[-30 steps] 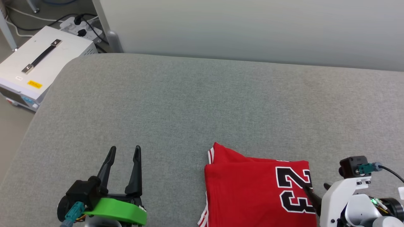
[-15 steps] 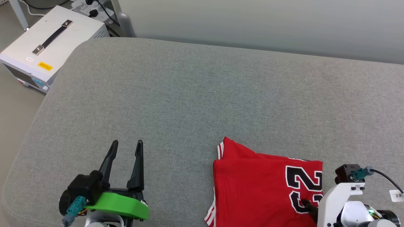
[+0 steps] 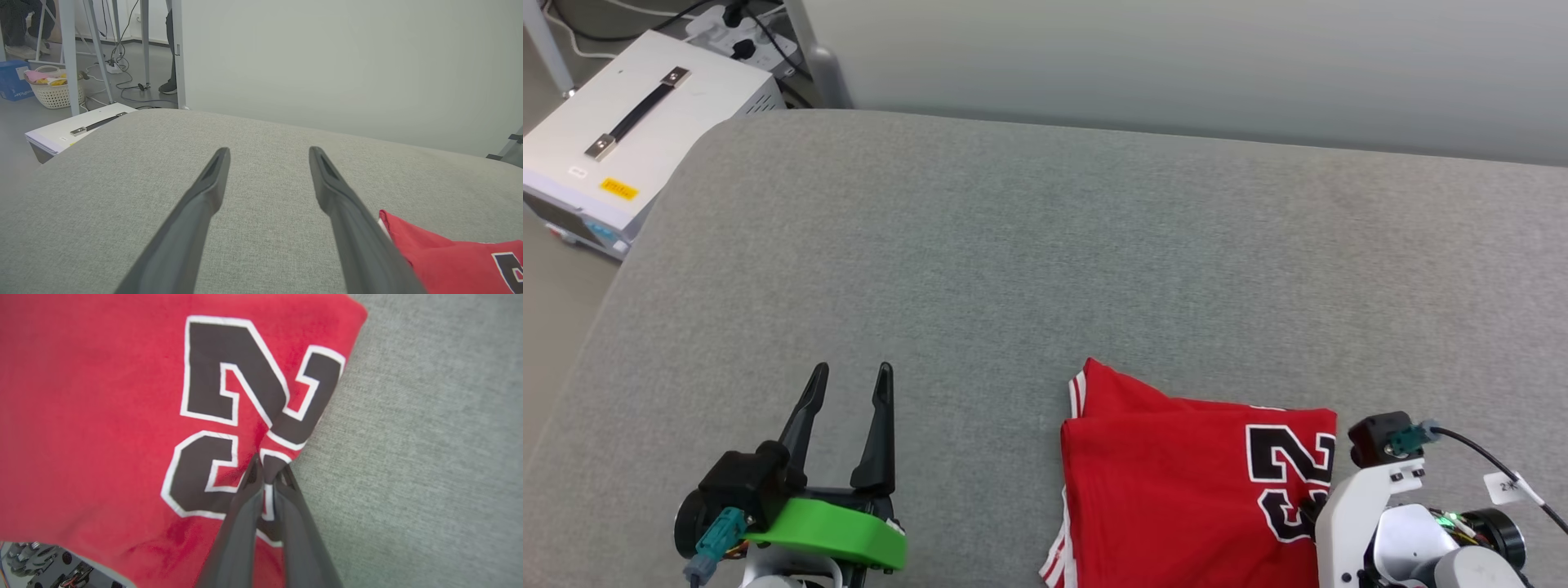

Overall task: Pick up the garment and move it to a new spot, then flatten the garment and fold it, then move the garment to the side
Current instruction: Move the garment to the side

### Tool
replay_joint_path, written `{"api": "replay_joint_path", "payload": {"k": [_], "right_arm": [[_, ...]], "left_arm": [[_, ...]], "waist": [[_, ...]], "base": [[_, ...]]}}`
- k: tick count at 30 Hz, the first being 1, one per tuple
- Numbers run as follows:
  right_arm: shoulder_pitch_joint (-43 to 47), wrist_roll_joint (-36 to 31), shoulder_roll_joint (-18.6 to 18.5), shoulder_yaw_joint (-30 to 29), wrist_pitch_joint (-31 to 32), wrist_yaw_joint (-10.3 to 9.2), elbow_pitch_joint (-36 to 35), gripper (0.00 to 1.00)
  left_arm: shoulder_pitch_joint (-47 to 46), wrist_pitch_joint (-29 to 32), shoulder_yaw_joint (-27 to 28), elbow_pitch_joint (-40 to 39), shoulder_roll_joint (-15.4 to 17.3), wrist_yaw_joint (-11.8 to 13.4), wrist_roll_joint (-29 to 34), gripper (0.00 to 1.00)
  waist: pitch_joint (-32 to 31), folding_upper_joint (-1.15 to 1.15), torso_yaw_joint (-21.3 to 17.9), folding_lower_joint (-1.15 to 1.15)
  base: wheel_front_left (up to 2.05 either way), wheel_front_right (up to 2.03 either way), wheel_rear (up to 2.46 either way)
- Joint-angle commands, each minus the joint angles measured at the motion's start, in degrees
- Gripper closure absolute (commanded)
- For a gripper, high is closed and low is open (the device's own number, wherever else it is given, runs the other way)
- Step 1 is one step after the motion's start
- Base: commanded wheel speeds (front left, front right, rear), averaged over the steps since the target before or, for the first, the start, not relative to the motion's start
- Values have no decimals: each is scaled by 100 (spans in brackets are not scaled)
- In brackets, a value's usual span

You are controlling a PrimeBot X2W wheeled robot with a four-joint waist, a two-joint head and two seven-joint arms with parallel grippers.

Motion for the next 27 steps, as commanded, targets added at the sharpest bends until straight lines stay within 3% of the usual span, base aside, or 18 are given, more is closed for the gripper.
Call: {"api": "replay_joint_path", "payload": {"k": [1,4,12,18,27], "right_arm": [[-82,-114,-171,72,-37,-8,16,100],[-199,-258,-522,372,-22,-8,-173,100],[-855,-508,-1899,1234,215,-8,-892,100],[-1415,-544,-2833,1534,265,-8,-911,100],[-2190,-541,-3242,926,-281,-8,121,100]], "left_arm": [[-10,-33,7,-33,23,-16,43,0],[27,-33,-18,-67,17,-16,52,0],[14,-33,-410,-220,-15,-16,135,0],[-119,-33,-744,-401,54,-16,205,0],[-577,-33,-1014,-804,350,-17,292,0]], "waist": [[-106,69,-190,0],[-147,69,-394,0],[26,69,-1107,0],[397,69,-1721,0],[1264,69,-2409,0]], "base": [[0,0,0],[0,0,0],[0,0,0],[0,0,0],[0,0,0]]}}
